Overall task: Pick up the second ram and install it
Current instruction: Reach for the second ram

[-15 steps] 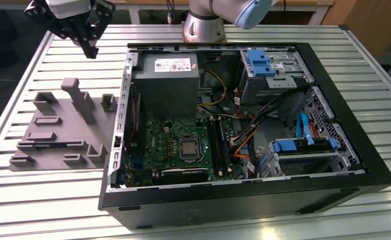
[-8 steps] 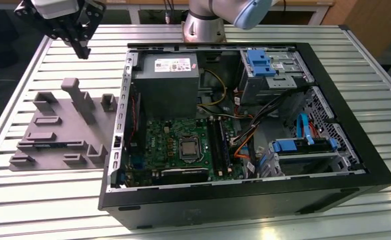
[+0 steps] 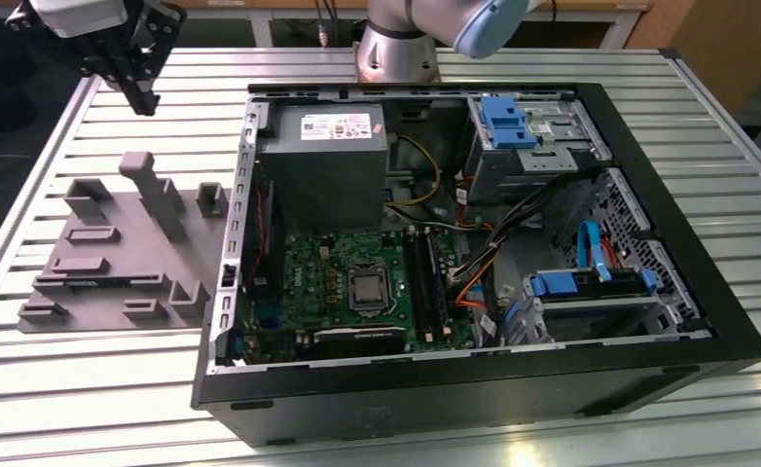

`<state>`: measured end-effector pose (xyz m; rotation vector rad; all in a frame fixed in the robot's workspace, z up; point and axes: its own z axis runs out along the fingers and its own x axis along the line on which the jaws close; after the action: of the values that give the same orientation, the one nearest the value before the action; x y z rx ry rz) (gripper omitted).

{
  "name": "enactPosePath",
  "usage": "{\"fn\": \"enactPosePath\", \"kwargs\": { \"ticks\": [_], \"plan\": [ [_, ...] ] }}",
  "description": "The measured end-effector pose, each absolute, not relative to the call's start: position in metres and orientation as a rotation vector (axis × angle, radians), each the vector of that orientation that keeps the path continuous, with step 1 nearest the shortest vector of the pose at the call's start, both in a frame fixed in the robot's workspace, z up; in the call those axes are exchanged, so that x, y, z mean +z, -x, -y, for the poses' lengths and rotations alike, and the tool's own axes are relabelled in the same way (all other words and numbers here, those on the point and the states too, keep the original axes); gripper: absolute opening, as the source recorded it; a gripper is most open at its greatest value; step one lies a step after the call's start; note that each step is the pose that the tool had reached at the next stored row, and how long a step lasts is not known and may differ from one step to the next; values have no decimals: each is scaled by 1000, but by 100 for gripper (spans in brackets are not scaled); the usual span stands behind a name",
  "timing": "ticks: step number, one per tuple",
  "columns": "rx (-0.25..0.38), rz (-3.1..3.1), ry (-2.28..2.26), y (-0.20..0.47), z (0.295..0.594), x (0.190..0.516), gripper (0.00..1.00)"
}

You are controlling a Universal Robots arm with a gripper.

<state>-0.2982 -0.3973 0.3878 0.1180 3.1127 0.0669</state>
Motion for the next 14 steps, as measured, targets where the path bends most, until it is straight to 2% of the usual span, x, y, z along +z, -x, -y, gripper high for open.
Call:
{"fn": "enactPosePath", "kwargs": {
  "ticks": [14],
  "plan": [
    [67,-3113,-118,325,397,387,11]
  ]
}}
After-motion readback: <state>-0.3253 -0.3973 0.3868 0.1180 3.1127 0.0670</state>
